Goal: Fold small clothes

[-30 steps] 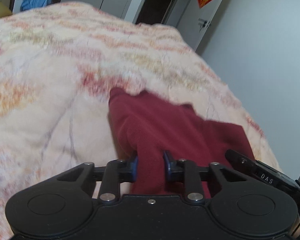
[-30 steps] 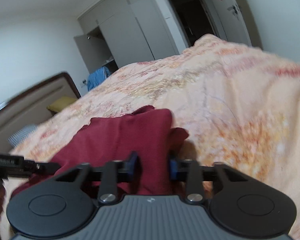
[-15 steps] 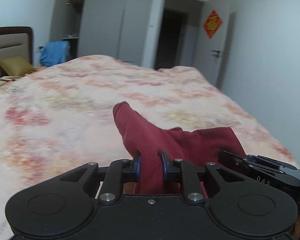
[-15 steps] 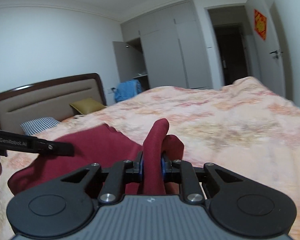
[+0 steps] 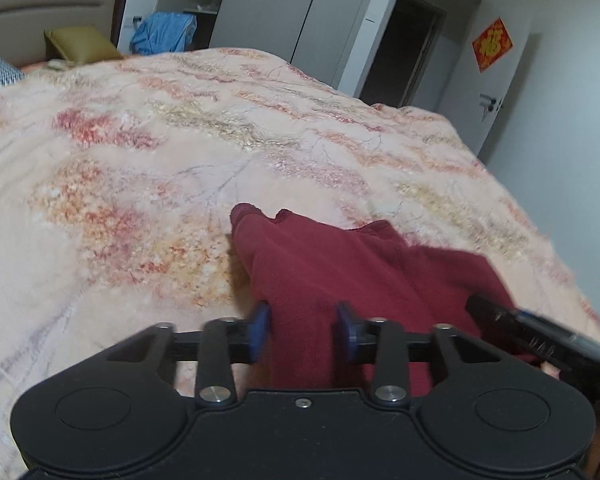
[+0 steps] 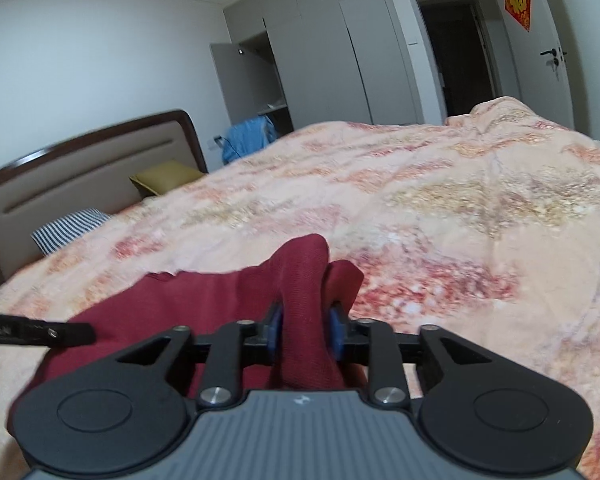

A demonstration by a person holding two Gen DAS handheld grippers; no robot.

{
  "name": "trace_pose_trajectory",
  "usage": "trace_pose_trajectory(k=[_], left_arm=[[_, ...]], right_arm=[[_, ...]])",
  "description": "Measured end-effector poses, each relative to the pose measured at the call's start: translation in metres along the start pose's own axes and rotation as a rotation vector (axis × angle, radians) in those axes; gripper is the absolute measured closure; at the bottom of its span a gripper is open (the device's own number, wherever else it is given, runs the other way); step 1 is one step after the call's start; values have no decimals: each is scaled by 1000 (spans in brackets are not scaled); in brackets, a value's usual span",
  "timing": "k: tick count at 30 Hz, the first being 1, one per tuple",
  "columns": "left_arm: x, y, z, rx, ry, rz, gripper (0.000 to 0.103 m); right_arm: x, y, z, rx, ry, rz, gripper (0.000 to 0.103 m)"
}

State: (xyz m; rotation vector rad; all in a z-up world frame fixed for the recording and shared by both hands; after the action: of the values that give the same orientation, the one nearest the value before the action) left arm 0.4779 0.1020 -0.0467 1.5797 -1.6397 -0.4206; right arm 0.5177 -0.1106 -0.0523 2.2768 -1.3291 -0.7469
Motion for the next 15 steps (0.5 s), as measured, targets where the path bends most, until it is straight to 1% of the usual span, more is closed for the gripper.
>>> trace_pose_trajectory(k=[2,3,4,5,6,7,8,10,11,12,15], left_arm=[[0,5,-2,4,16,5,42],[1,9,-3,10,14,-2,39],[2,13,-3,18,9,-11,32],[4,19,-5,29,3,-19,27],[7,26,-5,38,-3,-24,25],[9,33,-5,48,-8,-29,19],[11,40,-6,60,-11,-33,13],[17,57,-6,88,-19,-40,5],[19,67,-4,105,-24,-45,2],[22,76,-3,121,-29,-51,1],[30,105,5,167,-39,-71,1]], right_arm=[[2,1,1,-9,0,22,60],[3,3,1,-9,1,33,55],[2,7,1,-5,3,44,49],[1,10,1,4,9,50,47],[0,15,-1,14,15,52,42],[-2,21,-3,25,22,53,38],[-5,28,-5,37,31,51,36],[-12,44,-9,65,51,44,26],[-15,54,-10,80,60,38,23],[-19,64,-12,96,69,33,18],[-28,96,-13,142,93,29,10]])
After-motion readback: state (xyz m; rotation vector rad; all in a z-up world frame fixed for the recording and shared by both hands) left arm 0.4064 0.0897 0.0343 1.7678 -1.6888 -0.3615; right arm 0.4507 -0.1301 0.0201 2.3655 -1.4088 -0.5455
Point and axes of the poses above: each gripper's, at about its wrist camera, not at the fingertips, and y roughly against the way its jaws point, x to its right, z to its underside, the point moved 10 cm from there along -y, roughly the way its jaws point, and after that the axes turned 13 degrees about -x, right-handed, at the moved point
